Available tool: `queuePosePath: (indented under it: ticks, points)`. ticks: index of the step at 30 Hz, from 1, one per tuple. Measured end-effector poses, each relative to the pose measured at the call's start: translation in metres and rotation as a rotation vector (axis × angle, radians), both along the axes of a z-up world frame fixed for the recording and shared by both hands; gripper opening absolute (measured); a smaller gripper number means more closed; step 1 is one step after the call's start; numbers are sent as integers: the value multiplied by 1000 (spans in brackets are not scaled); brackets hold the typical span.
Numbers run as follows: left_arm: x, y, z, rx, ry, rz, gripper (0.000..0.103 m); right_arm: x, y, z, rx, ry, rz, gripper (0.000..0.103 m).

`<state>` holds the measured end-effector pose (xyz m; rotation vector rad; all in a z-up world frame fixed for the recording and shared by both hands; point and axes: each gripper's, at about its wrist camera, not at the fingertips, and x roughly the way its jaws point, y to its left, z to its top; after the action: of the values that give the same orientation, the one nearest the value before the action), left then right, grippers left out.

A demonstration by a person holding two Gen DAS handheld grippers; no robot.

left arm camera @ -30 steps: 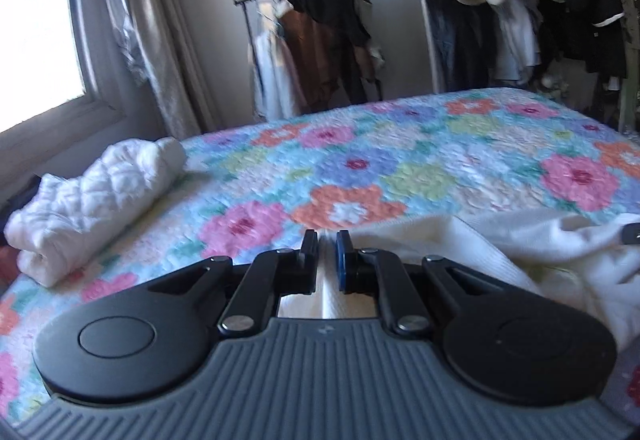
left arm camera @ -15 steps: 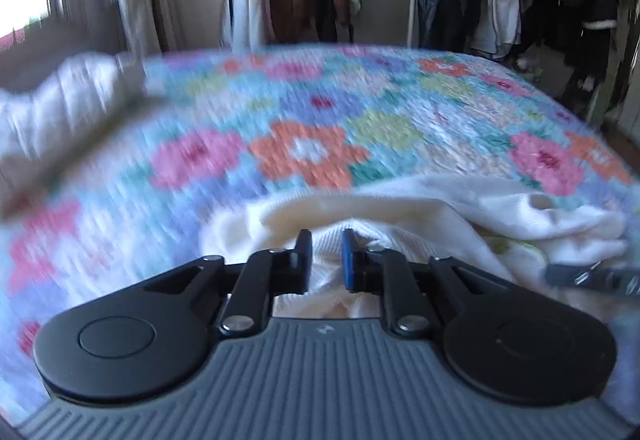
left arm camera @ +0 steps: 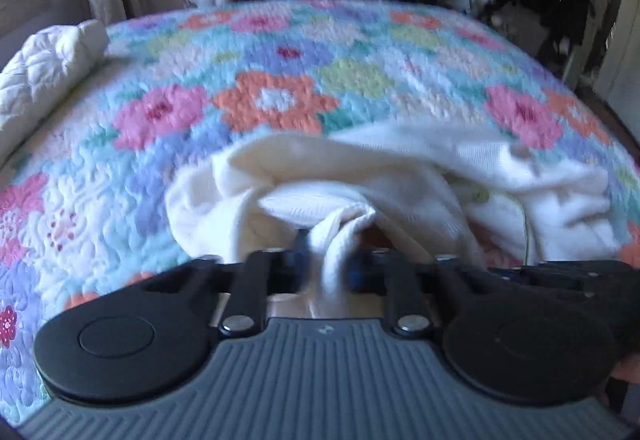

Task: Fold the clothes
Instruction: 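Fold the held fabric over with both tools and release the right tool, then grasp the cream garment edge with the right tool while the left tool opens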

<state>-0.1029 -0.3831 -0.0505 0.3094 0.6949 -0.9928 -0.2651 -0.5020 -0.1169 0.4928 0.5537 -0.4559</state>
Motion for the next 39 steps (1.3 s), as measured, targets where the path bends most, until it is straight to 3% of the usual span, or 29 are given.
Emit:
queuePosePath:
  ticks: [4,6,8,10,12,15,20,21,22,23,24,25,26,28,30,32,34,36,39]
  points:
    - [10,17,28,-114,-93,73,10,-24,0,31,-111,-55,-86,5]
    - [23,27,40,-169,-82,106,10,-29,-4,45,-131,-65,-106,5]
    - [37,34,44,-209,-17,121,10,-27,-12,56,-134,-65,-100,5]
    - [47,39,42,-221,24,141,10,-21,-20,66,-149,-57,-94,5]
    - [53,43,40,-215,13,175,10,-6,-27,77,-162,-53,-89,5]
    - [69,51,41,-214,-66,286,10,17,-37,93,-191,-60,-83,5]
    - [107,82,46,-256,-163,514,8,49,-61,119,-205,-187,-33,10]
    - [115,88,45,-233,-207,600,8,61,-65,121,-212,-127,-37,15]
    - [124,93,40,-208,-200,645,8,70,-66,121,-214,-60,-47,17]
    - [135,98,33,-192,-151,649,8,72,-65,120,-211,-18,-56,19]
    - [146,104,27,-177,-102,654,8,71,-63,117,-199,-4,-62,31]
    - [156,108,20,-172,-19,634,8,64,-61,112,-181,-7,-60,41]
    - [161,110,14,-174,67,608,8,57,-58,107,-164,-10,-57,59]
    - [159,106,12,-164,126,551,8,37,-53,93,-145,15,-57,61]
    - [143,95,17,-143,99,467,13,15,-49,81,-133,55,-95,61]
    - [123,81,22,-136,78,372,27,-10,-48,68,-118,84,-132,61]
    - [99,66,23,-122,82,281,50,-36,-51,55,-97,117,-171,61]
    - [78,50,19,-101,85,207,51,-63,-56,46,-60,143,-228,61]
    - [42,29,15,-51,32,114,51,-103,-63,33,25,100,-350,63]
